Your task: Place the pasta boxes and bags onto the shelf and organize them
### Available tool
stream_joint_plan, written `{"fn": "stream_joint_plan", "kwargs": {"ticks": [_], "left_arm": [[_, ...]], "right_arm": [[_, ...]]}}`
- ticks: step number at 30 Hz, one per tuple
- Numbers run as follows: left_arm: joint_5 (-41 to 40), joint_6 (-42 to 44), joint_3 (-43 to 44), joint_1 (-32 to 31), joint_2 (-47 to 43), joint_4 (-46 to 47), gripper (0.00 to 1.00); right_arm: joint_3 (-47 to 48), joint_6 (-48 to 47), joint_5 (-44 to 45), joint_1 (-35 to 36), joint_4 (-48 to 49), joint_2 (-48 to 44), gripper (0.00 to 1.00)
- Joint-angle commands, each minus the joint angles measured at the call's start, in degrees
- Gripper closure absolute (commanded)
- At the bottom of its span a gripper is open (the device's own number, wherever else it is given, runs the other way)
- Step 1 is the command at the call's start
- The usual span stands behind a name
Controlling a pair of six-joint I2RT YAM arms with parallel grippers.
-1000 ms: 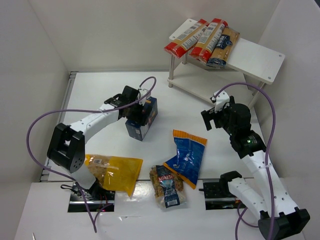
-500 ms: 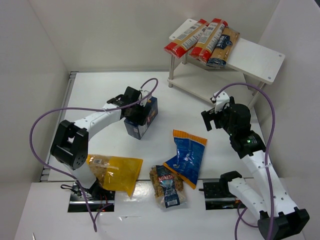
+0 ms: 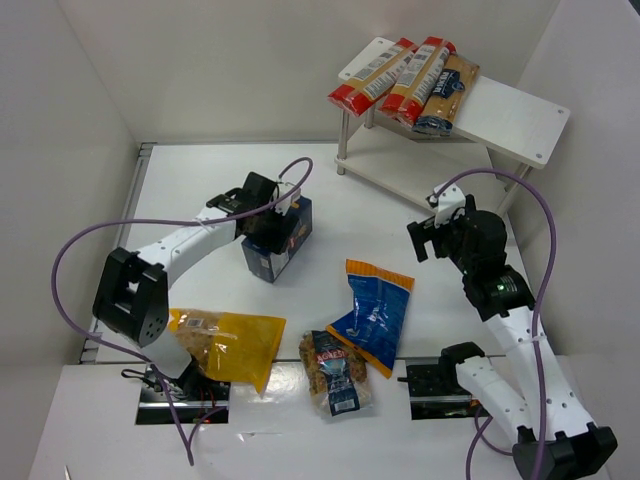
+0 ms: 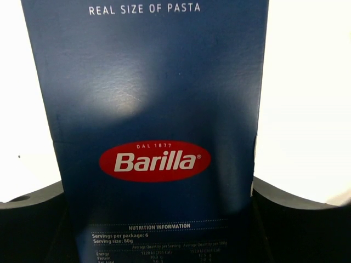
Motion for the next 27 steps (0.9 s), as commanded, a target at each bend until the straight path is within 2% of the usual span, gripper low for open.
{"fn": "stream_joint_plan", "kwargs": {"ticks": [1, 3, 11, 16, 20, 22, 27], "left_arm": [[3.46, 1.65, 6.05, 0.05, -7.24, 2.01, 0.87], [4.87, 1.65, 7.54, 0.05, -8.12, 1.40, 0.90], [9.71, 0.60, 12.72, 0.05, -9.71, 1.92, 0.90], [11.81, -0.02, 16.94, 0.05, -7.25, 4.46, 0.81], [15.94, -1.08, 23.96, 0.05, -4.09, 1.14, 0.81], [18.13, -1.08, 28.44, 0.05, -4.08, -2.02, 0.87], [19.29, 0.07, 29.69, -0.48, -4.70, -3.62, 0.90]], "right_arm": [[-0.86, -0.07, 1.27, -1.61, 1.44, -1.91, 0.00], [-0.86, -0.07, 1.28, -2.93, 1.44, -2.44, 0.00], [-0.86, -0.07, 1.28, -8.47, 1.44, -4.11, 0.00], [-0.86, -0.07, 0.67, -13.90, 1.44, -4.73, 0.00], [-0.86, -0.07, 0.13, -17.52, 1.44, -4.73, 0.00], [-0.86, -0.07, -0.47, -18.05, 1.44, -5.25, 0.00], [-1.39, -0.07, -1.80, -19.98, 1.44, -5.26, 0.00]]}}
